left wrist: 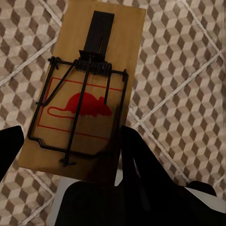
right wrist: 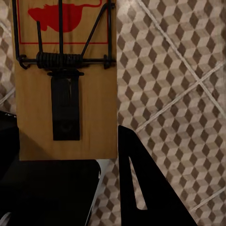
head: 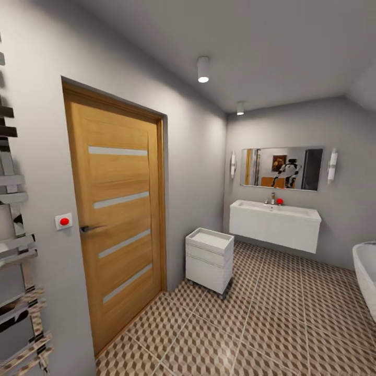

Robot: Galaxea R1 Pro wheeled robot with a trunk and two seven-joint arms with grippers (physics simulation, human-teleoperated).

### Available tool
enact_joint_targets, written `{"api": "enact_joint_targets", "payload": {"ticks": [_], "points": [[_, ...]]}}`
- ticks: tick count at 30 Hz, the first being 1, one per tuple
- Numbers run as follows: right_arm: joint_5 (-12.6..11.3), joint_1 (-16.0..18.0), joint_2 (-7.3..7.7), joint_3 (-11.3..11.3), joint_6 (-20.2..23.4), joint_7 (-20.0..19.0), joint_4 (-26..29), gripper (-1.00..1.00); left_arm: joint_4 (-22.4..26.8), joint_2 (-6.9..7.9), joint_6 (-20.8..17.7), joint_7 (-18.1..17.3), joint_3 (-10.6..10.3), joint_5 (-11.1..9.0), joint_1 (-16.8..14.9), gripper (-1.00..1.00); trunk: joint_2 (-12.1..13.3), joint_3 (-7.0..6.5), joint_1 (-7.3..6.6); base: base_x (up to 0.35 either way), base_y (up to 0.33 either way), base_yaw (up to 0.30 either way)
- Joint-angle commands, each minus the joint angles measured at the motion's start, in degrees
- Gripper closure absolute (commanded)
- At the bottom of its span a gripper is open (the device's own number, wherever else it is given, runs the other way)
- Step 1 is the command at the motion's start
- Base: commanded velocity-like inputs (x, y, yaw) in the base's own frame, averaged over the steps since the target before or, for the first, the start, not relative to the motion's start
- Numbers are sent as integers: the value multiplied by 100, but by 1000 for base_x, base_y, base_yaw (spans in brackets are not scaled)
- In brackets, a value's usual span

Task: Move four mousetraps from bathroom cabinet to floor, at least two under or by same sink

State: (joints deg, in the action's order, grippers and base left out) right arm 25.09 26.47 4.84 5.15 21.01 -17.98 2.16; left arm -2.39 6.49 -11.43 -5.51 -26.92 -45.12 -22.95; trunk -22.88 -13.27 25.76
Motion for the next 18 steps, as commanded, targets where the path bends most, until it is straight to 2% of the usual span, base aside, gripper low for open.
{"api": "enact_joint_targets", "payload": {"ticks": [1, 9, 18], "points": [[49, -2, 0, 48, 35, -22, 13, 100, -15, 0, -9, -56, -50, -52, -6, 100, -4, -2, 3, 50, 0, -287], [49, -2, 0, 48, 35, -22, 13, 100, -15, 1, -9, -56, -49, -52, -6, 100, -4, -26, 3, 139, -3, -289], [-11, -2, 0, 48, 35, -29, 13, 100, -15, 2, -9, -55, -50, -50, -7, 100, -4, 9, 3, 265, -89, -242]]}}
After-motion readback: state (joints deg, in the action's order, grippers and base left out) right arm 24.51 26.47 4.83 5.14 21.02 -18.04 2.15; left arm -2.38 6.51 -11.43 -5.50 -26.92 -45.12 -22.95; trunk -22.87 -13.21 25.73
